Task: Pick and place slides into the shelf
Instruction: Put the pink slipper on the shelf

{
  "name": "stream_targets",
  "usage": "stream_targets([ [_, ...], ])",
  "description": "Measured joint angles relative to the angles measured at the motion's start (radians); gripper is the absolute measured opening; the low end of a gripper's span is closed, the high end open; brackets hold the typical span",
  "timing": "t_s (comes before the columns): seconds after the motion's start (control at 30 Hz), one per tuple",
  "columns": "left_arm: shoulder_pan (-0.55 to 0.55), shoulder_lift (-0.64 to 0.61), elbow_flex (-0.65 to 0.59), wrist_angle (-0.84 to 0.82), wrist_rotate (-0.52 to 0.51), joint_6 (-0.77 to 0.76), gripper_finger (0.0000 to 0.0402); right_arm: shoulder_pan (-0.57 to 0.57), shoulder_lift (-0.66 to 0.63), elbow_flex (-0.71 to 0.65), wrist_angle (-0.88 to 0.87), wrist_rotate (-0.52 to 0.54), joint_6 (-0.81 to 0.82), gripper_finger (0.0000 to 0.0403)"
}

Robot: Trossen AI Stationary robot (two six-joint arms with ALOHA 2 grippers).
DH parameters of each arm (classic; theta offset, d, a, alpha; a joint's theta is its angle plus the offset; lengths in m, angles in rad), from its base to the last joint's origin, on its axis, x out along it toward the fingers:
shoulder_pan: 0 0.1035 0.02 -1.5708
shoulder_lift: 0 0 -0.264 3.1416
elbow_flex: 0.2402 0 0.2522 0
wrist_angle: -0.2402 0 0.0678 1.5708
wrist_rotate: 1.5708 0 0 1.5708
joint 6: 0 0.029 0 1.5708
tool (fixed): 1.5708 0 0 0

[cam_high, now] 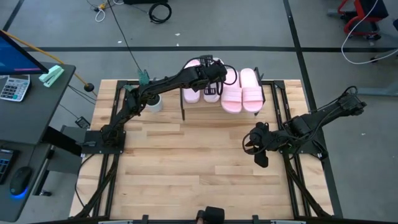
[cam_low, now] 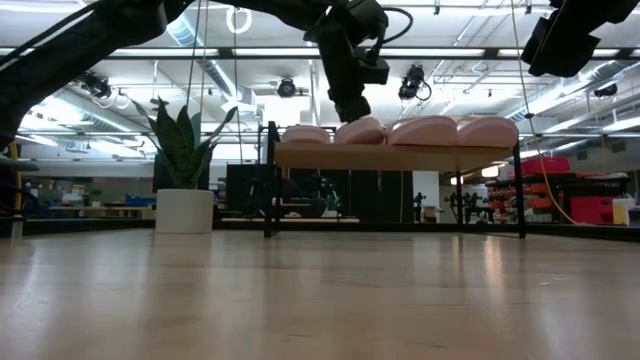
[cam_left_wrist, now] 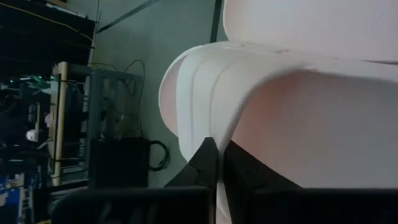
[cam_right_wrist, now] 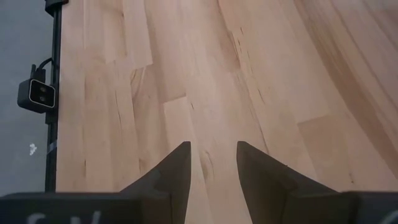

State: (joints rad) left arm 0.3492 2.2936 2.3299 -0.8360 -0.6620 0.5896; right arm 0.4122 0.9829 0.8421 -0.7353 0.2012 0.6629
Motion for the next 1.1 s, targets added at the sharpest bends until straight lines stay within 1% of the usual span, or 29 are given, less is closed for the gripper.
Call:
stream_targets([
  [0.2, -0.016, 0.0, 0.0, -0.016, -0.025, 0.054, 0.0012, 0.0, 0.0, 0.0, 0.0, 0.0, -0.001, 0.0135],
  [0.47, -0.018, 0.0, 0.0, -0.039, -0.043, 0.055, 0.0012, 0.0, 0.0, 0.0, 0.0, 0.0, -0.003, 0.0135],
  [0.63, -0.016, 0.0, 0.0, -0.039, -0.04, -0.006, 0.0019, 0.0, 0.0, 0.0, 0.0, 0.008, -0.004, 0.0135],
  [0.83, -0.014, 0.0, 0.0, -0.023, 0.012, -0.083, 0.0024, 0.0, 0.0, 0.0, 0.0, 0.008, -0.004, 0.0135],
  [0.93, -0.014, 0.0, 0.0, -0.017, 0.025, -0.088, 0.0037, 0.0, 0.0, 0.0, 0.0, 0.008, -0.003, 0.0135],
  [1.1, -0.01, 0.0, 0.0, -0.016, 0.029, -0.134, 0.0071, 0.0, 0.0, 0.0, 0.0, 0.008, -0.001, 0.0135],
])
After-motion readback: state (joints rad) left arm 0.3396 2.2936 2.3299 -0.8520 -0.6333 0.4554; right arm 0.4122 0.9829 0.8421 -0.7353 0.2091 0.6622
